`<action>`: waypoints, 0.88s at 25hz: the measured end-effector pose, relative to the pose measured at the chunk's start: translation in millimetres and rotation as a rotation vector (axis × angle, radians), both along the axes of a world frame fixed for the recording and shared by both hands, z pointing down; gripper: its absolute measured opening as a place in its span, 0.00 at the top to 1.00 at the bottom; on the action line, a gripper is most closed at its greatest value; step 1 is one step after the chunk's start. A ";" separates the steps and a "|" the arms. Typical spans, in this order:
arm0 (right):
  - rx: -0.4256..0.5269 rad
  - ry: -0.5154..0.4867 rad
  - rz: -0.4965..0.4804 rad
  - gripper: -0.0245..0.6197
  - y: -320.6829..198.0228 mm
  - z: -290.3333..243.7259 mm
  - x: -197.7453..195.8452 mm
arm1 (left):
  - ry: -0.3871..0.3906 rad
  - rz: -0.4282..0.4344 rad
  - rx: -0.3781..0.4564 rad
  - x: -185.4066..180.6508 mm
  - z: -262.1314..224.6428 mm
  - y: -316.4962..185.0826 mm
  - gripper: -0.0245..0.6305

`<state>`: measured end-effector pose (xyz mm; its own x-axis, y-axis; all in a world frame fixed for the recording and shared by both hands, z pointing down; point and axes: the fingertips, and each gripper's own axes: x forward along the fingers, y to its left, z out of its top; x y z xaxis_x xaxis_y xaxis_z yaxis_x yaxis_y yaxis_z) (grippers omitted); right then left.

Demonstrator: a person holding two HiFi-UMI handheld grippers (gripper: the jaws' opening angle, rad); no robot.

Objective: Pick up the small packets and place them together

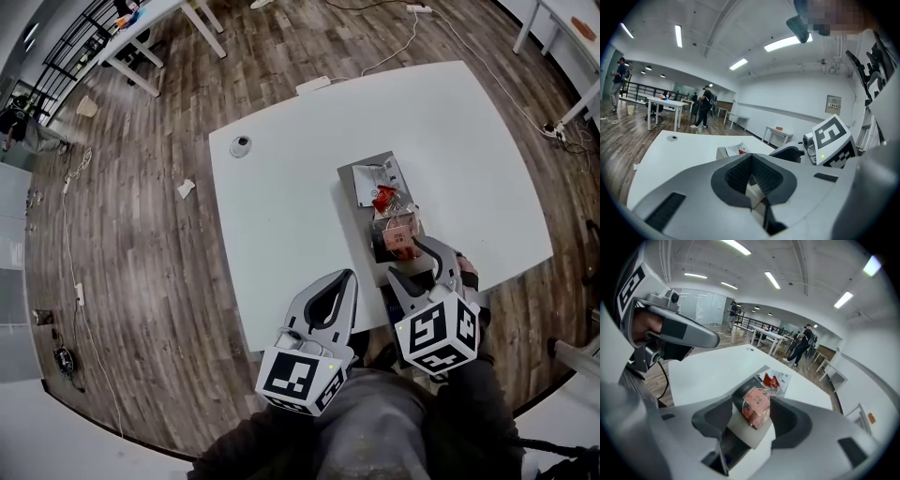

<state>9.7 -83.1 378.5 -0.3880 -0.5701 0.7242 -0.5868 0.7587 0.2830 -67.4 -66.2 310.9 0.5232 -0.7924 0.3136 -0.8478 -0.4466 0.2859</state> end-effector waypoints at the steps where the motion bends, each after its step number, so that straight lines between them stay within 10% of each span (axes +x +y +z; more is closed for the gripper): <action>1: 0.007 -0.002 0.008 0.59 2.8 -2.8 3.4 | 0.001 0.005 0.004 2.9 -1.7 2.4 0.97; 12: 0.057 0.022 0.132 0.59 52.3 -23.6 70.9 | 0.022 0.074 0.035 46.7 -17.3 48.0 0.97; 22: -0.173 0.105 -0.083 0.59 128.3 46.2 42.4 | 0.026 0.045 -0.015 42.5 2.6 86.6 0.97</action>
<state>52.1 45.2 424.7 -0.3455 -0.4033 0.8474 -0.4943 0.8457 0.2010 -24.9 20.3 313.5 0.5666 -0.7630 0.3111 -0.8190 -0.4800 0.3144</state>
